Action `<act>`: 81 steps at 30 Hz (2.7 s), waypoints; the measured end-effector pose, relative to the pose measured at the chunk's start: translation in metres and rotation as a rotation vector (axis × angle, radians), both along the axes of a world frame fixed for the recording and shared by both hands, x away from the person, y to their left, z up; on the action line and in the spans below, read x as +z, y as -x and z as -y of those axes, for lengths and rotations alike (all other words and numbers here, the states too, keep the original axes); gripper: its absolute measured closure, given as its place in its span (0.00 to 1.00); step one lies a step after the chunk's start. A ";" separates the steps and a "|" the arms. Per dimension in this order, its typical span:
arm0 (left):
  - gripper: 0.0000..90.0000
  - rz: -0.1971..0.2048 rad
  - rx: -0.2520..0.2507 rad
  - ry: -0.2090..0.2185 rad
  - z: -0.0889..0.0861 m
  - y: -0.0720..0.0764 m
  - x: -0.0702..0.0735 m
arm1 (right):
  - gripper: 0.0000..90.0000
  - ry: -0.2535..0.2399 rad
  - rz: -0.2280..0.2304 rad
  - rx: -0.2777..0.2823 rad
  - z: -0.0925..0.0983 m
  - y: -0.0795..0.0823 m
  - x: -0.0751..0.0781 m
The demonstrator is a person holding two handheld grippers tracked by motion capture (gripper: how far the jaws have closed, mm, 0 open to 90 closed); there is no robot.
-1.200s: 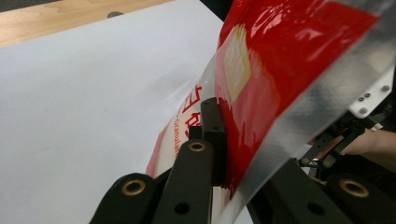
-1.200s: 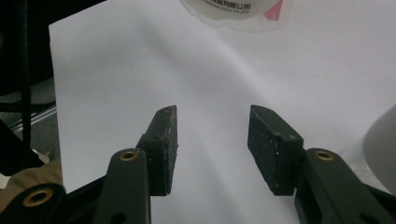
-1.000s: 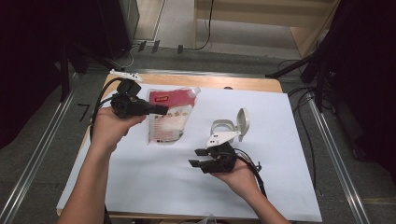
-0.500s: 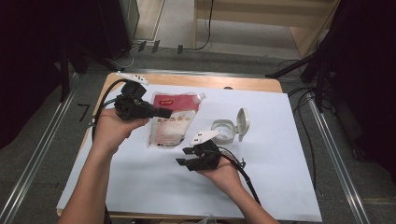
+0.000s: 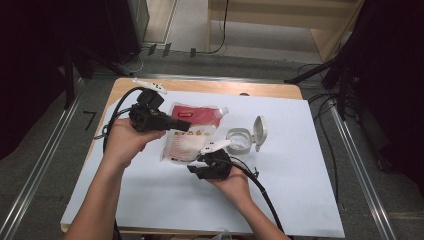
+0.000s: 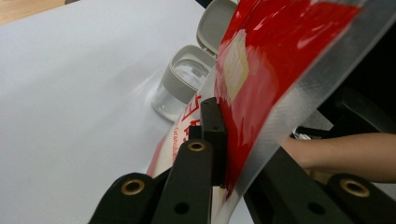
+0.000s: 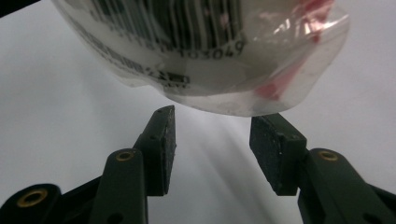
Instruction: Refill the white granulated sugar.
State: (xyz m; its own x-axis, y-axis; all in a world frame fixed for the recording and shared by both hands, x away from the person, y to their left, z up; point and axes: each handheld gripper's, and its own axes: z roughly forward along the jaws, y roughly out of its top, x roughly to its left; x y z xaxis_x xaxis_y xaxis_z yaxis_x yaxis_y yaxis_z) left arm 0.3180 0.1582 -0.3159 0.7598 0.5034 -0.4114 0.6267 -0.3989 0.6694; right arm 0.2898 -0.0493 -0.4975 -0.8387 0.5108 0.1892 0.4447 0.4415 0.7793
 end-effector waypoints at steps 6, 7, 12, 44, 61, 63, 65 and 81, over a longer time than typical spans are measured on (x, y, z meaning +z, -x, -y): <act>1.00 -0.035 -0.015 0.024 -0.001 0.001 0.001 | 0.57 -0.025 0.105 -0.031 0.004 0.005 -0.002; 1.00 -0.046 -0.021 0.035 -0.001 0.002 0.002 | 0.57 -0.029 0.114 -0.034 0.004 0.005 -0.002; 1.00 -0.107 -0.037 0.099 -0.002 0.001 0.001 | 0.55 -0.035 0.214 -0.052 0.005 0.010 -0.002; 0.98 -0.153 0.008 -0.055 0.033 -0.010 -0.029 | 0.64 -0.084 0.120 -0.009 -0.008 0.049 0.021; 0.94 -0.136 -0.075 -0.137 0.055 -0.016 -0.024 | 0.68 -0.148 0.098 -0.046 -0.012 0.056 0.024; 0.93 -0.142 -0.100 -0.145 0.056 -0.017 -0.023 | 0.69 -0.172 0.089 -0.049 -0.008 0.056 0.025; 0.90 -0.118 -0.129 -0.155 0.057 -0.017 -0.022 | 0.69 -0.176 0.086 -0.051 -0.006 0.057 0.026; 0.96 -0.166 -0.086 -0.105 0.062 -0.018 -0.018 | 0.66 -0.213 0.082 -0.056 -0.005 0.063 0.037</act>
State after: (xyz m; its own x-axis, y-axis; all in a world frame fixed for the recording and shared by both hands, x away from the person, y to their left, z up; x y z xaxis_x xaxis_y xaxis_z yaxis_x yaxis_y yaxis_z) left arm 0.3364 0.0957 -0.3340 0.7279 0.4865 -0.4832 0.6857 -0.5180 0.5114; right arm 0.2271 -0.0442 -0.4609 -0.8273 0.5124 0.2301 0.3951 0.2396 0.8868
